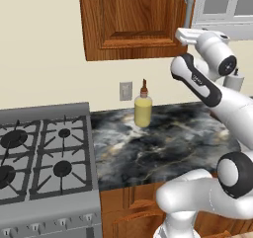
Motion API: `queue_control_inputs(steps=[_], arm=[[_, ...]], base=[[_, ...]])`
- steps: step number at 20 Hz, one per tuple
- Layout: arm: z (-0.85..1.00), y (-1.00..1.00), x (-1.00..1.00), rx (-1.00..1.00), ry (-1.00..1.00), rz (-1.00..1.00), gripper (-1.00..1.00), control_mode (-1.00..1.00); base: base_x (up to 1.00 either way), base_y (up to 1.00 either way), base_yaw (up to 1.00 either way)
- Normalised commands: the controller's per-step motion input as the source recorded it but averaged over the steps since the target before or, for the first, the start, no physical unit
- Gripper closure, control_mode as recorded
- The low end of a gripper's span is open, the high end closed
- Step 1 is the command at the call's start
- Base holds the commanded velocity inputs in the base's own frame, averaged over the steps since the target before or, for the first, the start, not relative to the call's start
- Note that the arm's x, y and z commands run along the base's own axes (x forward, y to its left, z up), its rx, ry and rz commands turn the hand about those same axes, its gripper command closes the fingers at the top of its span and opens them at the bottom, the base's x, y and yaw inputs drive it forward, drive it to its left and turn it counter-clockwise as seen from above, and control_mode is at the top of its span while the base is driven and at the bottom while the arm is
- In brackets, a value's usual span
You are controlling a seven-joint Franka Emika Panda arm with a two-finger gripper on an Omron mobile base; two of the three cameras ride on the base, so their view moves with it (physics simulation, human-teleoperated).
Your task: Pick the soap dispenser and dish brush from the cabinet and place them on the counter.
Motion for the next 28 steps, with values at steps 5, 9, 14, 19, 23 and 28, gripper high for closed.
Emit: queue_control_inputs(steps=[5,9,14,19,23,28], arm=[[0.00,-0.01,0.22,0.00,0.00,0.00,-1.00,-1.00],[0.00,-0.07,0.18,0.00,0.00,0.00,-1.00,-1.00],[0.00,-0.07,0.18,0.00,0.00,0.00,-1.00,-1.00],[0.00,-0.08,0.20,0.00,0.00,0.00,-1.00,-1.00],[0.00,-0.08,0.18,0.00,0.00,0.00,-1.00,-1.00],[-0.01,-0.01,0.19,0.00,0.00,0.00,-1.00,-1.00]], base=[[0.00,0.00,0.00],[0.00,0.00,0.00],[0.00,0.00,0.00],[0.00,0.00,0.00],[0.00,0.00,0.00],[0.00,0.00,0.00]])
